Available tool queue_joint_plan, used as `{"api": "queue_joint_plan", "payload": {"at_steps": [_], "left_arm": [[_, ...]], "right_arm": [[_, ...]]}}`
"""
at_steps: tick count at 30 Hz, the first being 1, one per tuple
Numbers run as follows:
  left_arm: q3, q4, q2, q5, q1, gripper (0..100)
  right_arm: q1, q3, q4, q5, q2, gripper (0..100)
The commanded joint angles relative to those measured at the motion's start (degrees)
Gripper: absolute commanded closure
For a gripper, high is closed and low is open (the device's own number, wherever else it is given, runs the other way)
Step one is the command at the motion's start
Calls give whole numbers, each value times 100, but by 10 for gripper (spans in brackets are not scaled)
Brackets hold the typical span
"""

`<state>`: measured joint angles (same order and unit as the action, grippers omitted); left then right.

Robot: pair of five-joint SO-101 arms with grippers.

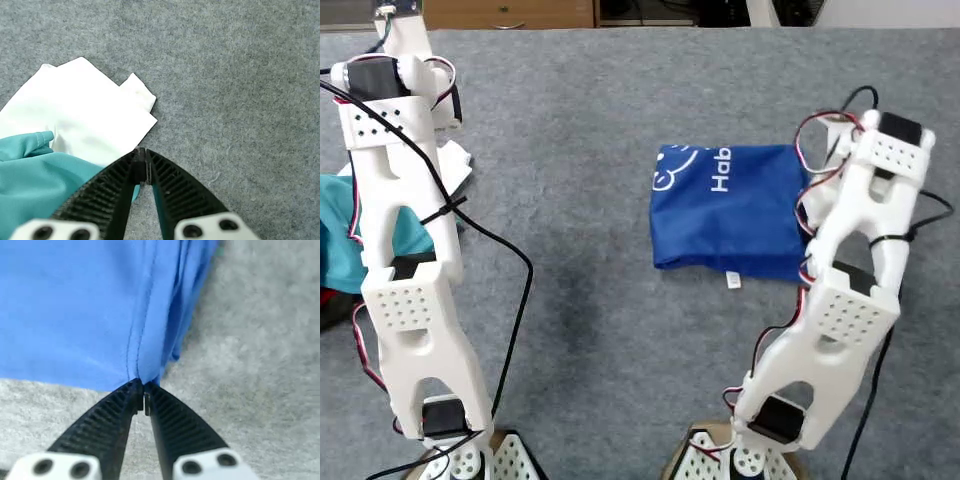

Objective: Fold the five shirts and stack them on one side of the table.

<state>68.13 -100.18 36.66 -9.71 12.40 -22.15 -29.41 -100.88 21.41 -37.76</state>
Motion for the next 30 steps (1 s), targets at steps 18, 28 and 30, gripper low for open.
{"api": "queue_joint_plan", "payload": {"at_steps": [18, 28, 30], "left_arm": [[9, -62, -312, -26, 9, 981], [9, -62, -312, -26, 9, 981], [9, -62, -312, -26, 9, 981]], "right_arm": [[-92, -391, -123, 141, 295, 822], [1042, -1499, 765, 149, 75, 857], [1200, -1578, 1301, 149, -224, 940]]}}
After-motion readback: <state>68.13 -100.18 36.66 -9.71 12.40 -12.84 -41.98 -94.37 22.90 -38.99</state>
